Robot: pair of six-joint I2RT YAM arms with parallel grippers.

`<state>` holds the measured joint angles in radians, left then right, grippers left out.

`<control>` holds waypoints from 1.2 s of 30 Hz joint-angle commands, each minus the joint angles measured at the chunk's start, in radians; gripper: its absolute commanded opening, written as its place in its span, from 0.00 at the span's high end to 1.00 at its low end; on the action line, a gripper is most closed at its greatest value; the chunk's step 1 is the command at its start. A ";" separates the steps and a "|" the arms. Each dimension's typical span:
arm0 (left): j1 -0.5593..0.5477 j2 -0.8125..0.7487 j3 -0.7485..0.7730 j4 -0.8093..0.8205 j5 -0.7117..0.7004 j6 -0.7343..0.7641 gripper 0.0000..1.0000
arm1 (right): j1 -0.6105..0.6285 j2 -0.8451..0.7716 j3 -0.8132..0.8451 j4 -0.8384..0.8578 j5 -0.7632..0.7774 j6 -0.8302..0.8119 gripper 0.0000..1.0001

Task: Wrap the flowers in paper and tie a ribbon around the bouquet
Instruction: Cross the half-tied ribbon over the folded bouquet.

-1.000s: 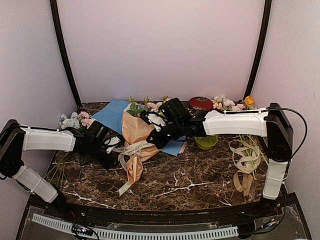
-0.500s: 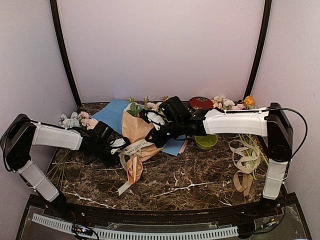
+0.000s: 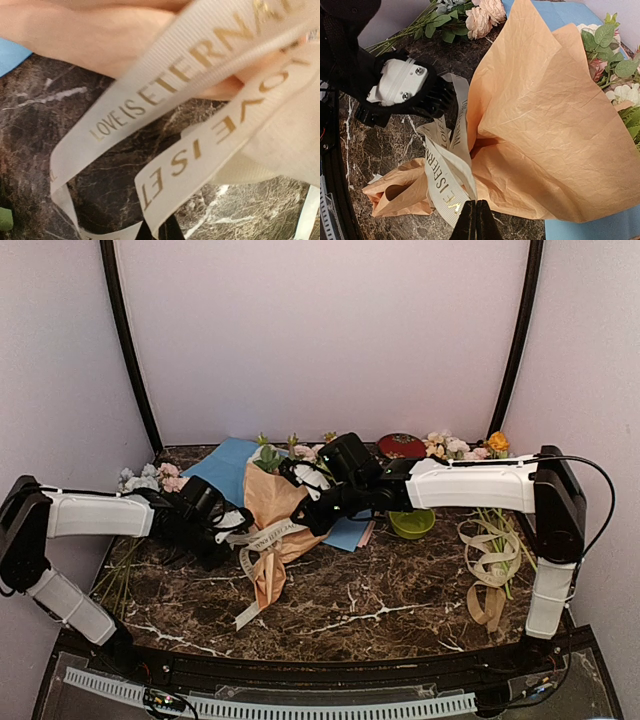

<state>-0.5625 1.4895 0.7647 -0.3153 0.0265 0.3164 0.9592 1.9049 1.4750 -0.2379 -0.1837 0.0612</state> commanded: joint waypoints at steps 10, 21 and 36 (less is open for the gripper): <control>-0.003 -0.484 -0.022 0.136 0.397 -0.015 1.00 | -0.008 0.001 0.047 0.015 0.017 -0.009 1.00; -0.220 -0.456 -0.045 0.484 0.615 -0.142 1.00 | -0.021 0.055 0.127 -0.003 0.016 0.013 1.00; -0.471 -0.107 0.062 0.636 0.430 -0.035 1.00 | -0.036 0.056 0.159 -0.015 0.012 0.034 1.00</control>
<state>-1.0054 1.3575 0.7994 0.2493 0.5564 0.2440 0.9272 1.9736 1.6066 -0.2630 -0.1757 0.0883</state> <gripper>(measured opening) 0.003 0.005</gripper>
